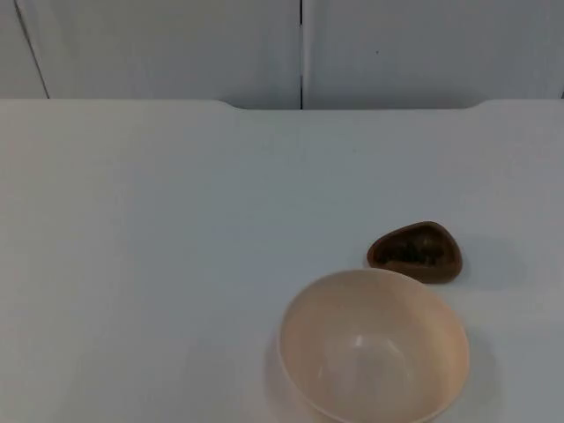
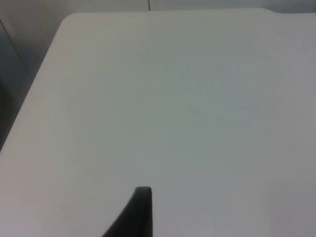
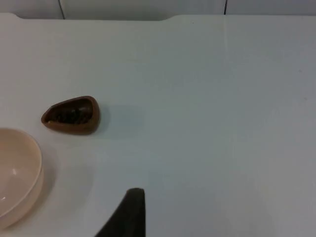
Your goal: Pick up the bowl with the left hand and pour the coffee beans from the cup into the bowl with the right hand.
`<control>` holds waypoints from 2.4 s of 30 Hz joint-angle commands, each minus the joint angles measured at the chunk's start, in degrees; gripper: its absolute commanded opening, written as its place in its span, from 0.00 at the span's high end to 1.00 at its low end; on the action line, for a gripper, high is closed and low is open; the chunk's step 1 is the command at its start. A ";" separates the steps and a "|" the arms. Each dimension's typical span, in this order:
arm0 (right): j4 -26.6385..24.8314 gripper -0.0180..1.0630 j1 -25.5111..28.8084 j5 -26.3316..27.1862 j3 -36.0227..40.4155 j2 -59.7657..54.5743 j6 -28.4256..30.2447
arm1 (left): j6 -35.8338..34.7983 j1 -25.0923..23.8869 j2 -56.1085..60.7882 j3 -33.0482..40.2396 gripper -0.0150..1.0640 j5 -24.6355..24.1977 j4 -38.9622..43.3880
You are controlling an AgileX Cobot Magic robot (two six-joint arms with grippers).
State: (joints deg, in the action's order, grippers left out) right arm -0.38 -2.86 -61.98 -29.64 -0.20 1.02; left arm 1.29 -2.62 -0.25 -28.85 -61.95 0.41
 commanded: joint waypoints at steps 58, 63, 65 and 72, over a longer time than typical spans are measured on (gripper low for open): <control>-0.09 0.01 0.37 0.21 0.11 0.20 -0.06 | 0.34 -0.06 -33.36 -23.45 0.01 3.67 -8.54; -0.09 0.01 0.37 0.21 0.11 0.20 -0.06 | 1.60 -0.06 -38.64 -25.08 0.01 3.67 -8.62; -0.09 0.01 0.37 0.21 0.11 0.20 -0.06 | 2.41 -0.06 -40.80 -25.11 0.01 3.67 -9.11; -0.09 0.01 0.37 0.21 0.11 0.20 -0.06 | 7.06 -0.06 -47.50 -25.11 0.01 3.58 -13.46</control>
State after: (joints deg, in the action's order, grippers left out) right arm -0.38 -2.86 -61.98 -29.64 -0.20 1.02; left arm 6.21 -2.62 -45.97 -53.43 -58.28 -10.07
